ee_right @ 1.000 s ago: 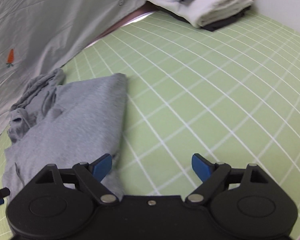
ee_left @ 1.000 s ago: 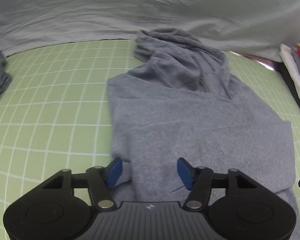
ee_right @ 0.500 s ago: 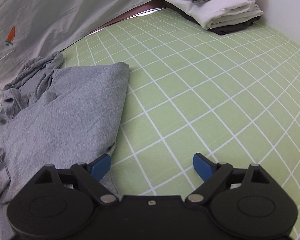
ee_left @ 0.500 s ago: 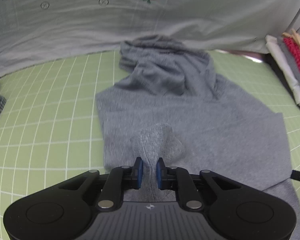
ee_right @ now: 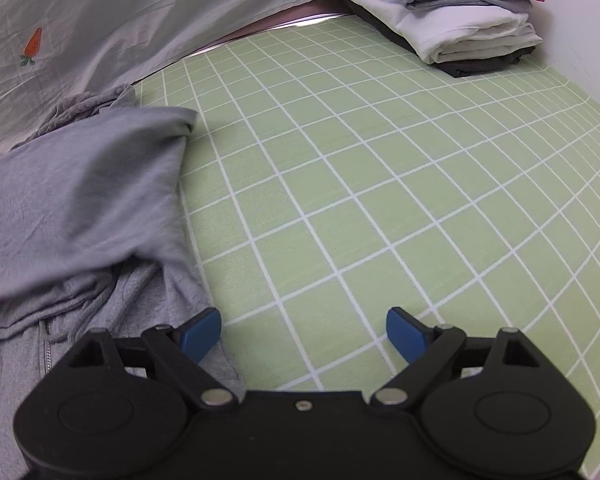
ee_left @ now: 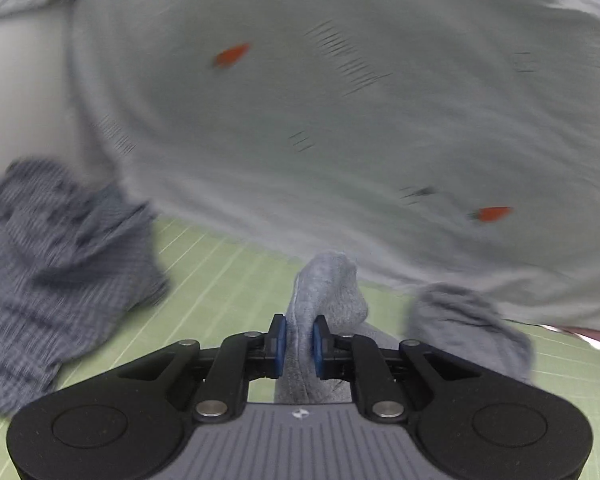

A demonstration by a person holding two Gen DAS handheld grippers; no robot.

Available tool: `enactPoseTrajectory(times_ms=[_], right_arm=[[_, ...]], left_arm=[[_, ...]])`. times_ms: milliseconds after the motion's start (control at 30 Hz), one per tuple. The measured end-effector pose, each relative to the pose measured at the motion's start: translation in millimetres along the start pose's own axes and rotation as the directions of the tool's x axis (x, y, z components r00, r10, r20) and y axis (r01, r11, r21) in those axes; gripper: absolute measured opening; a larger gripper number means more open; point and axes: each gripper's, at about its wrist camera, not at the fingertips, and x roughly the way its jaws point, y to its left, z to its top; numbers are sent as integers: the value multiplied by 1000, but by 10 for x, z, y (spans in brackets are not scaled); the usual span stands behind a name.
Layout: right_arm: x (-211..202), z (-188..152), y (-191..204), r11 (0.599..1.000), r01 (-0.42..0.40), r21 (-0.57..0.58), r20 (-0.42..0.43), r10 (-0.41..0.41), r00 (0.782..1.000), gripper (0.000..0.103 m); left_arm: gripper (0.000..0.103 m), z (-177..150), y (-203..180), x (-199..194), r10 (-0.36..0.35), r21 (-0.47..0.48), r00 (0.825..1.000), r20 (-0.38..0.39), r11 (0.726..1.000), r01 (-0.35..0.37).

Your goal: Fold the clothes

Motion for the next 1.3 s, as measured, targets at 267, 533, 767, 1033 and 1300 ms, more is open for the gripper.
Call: enactPoseTrajectory(times_ms=[267,533,767,1033,1300], right_arm=[[-75,156,263,996,-26,-86,69,32,997,90],[170,419,725,985,-35,-170,73,48,996,91],[254,320,805,969,8,-248,45,4,999,95],[291,276,844,964,23,-265,30,-16,999,98],[303,286,842,968,31,-247,20,-27,999,100]], left_arm=[[54,-349,411,236,50,-23,986,-157,998,-54],[71,-657,153,428,26,130,972,-233,992,4],[85,-710,469,627,166,46,951,-262,986,-160],[89,-737,714,813,202,22,937,-286,979,-204],[94,-782,696,841,175,5,947,-269,984,-180]])
